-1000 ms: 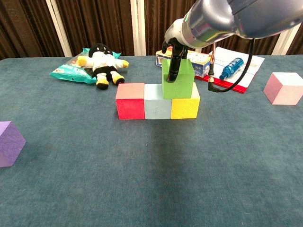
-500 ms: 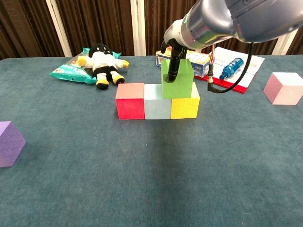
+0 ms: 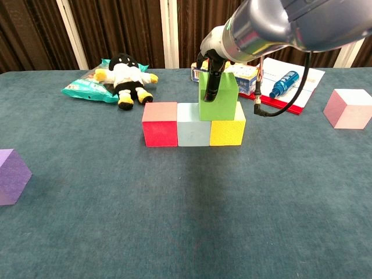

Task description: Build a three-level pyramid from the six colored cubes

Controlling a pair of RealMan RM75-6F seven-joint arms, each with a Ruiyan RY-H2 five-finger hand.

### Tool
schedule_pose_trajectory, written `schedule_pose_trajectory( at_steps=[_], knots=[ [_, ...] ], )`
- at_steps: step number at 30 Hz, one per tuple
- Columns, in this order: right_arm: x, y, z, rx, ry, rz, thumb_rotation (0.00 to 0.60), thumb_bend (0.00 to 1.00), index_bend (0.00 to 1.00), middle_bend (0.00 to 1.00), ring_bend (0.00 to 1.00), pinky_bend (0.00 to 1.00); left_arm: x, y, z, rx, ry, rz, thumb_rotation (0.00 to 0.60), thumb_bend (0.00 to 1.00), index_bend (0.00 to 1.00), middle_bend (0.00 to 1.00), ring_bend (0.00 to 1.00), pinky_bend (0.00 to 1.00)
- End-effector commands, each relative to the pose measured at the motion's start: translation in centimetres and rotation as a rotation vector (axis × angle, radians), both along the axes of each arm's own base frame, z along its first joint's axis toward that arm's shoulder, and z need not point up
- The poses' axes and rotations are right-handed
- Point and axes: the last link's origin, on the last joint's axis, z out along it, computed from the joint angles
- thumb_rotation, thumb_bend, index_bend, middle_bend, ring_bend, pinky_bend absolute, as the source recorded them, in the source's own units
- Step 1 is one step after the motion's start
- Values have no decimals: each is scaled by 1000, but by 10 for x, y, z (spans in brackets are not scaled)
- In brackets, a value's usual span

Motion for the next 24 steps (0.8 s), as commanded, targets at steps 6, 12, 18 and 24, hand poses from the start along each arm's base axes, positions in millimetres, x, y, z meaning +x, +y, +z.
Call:
schedule_pose_trajectory(
  at_steps=[6,12,18,24],
  knots=[
    [2,5,3,8,-11,9,600,362,0,26,15,0,0,0,1,4,-2,0,600,88,0,0,0,6],
    [6,15,11,21,-24,32,600,363,0,0,0,0,1,0,2,4,-2,-2,600,88,0,0,0,7],
    [4,21,23,8,-40,60,600,363,0,0,0,0,2,-2,1,1,0,-10,600,88,0,0,0,6],
    [-16,28,51,-86,-44,121,600,363,0,0,0,0,2,-3,2,4,3,-11,600,88,0,0,0,7]
  ],
)
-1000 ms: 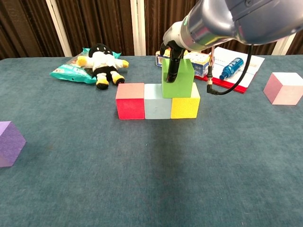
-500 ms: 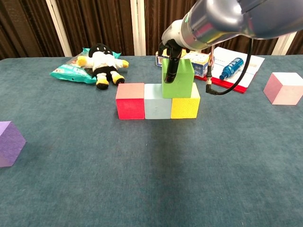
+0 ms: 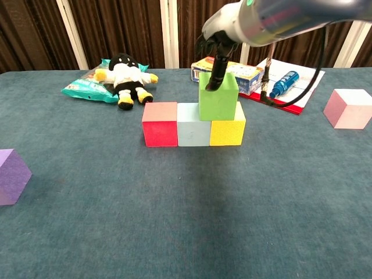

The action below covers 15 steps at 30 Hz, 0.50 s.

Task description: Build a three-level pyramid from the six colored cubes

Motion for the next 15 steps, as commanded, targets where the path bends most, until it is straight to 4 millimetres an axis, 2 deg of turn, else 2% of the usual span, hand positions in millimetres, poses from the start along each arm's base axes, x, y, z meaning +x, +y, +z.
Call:
schedule_pose_trajectory(
  at_steps=[1,4,9,13,15],
  knots=[
    [-21,6,22,-80,-3,31,600,363,0,0,0,0,0,0,0,3,0,-1,600,88,0,0,0,6],
    [-46,15,39,-144,-36,40,600,362,0,0,0,0,1,-1,1,7,1,-6,600,88,0,0,0,7],
    [-108,35,69,-255,-100,-14,600,363,0,0,0,0,2,-3,0,14,7,-14,600,88,0,0,0,6],
    [-147,50,83,-322,-128,-41,600,363,0,0,0,0,2,-3,-1,17,20,-19,600,88,0,0,0,7],
    [-174,62,90,-365,-139,-68,600,363,0,0,0,0,2,-4,-3,19,29,-21,600,88,0,0,0,6]
  ],
)
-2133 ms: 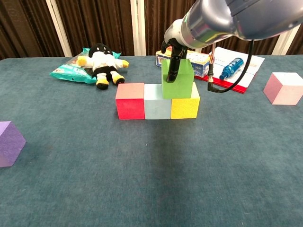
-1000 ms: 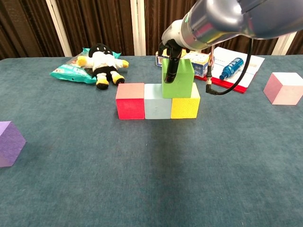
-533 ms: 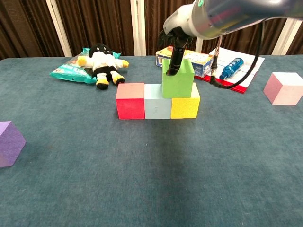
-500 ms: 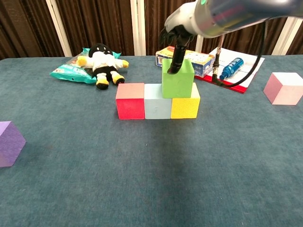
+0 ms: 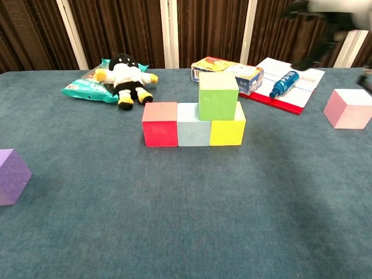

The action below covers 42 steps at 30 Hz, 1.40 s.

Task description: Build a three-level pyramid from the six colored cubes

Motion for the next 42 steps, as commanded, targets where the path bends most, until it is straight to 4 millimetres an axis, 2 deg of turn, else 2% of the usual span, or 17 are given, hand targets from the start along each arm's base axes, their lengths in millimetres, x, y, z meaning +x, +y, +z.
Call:
schedule_pose_trajectory(
  at_steps=[1,7,15,19,29,34,42],
  knots=[
    [-59,29,21,-88,-29,-52,600,362,0,0,0,0,0,-1,-2,4,12,-3,600,88,0,0,0,6],
    [-101,50,32,-145,-36,-48,600,363,0,0,0,0,1,-1,-5,22,20,-10,600,88,0,0,0,7],
    [-136,65,39,-188,-67,-69,600,363,0,0,0,0,-2,-10,-11,18,35,-8,600,88,0,0,0,6],
    [-137,62,40,-199,-83,-61,600,363,0,0,0,0,-6,-19,-11,4,50,-8,600,88,0,0,0,6],
    [-138,60,34,-184,-126,-70,600,362,0,0,0,0,-33,-55,-14,-85,149,34,600,88,0,0,0,7],
    [-138,59,34,-182,-143,-72,600,363,0,0,0,0,-47,-68,-21,-144,182,75,600,88,0,40,0,7],
    [-138,59,34,-182,-159,-76,600,362,0,0,0,0,-68,-68,-37,-198,271,108,600,88,0,156,0,8]
  ],
)
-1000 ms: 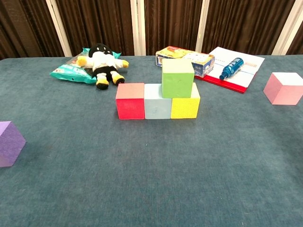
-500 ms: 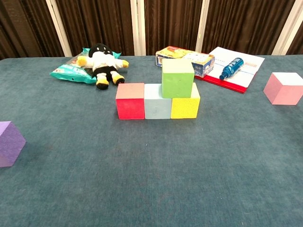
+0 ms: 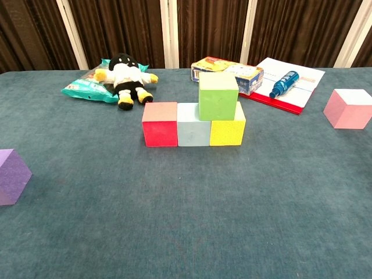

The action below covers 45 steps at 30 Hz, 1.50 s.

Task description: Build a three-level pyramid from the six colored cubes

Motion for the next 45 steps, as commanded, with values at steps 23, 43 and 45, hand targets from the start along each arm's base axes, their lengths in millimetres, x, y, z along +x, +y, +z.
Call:
schedule_pose_trajectory(
  at_steps=[23,43,45],
  knots=[
    [3,-1,3,-6,-32,5,600,362,0,0,0,0,-16,28,-45,-129,74,39,600,203,0,253,0,10],
    [0,-2,2,19,-12,-7,600,363,0,0,0,0,54,56,-20,-41,-56,-122,600,314,0,338,10,16],
    [-1,-3,4,16,-9,-13,600,362,0,0,0,0,67,61,-16,-31,-73,-149,600,314,0,343,10,16]
  ],
)
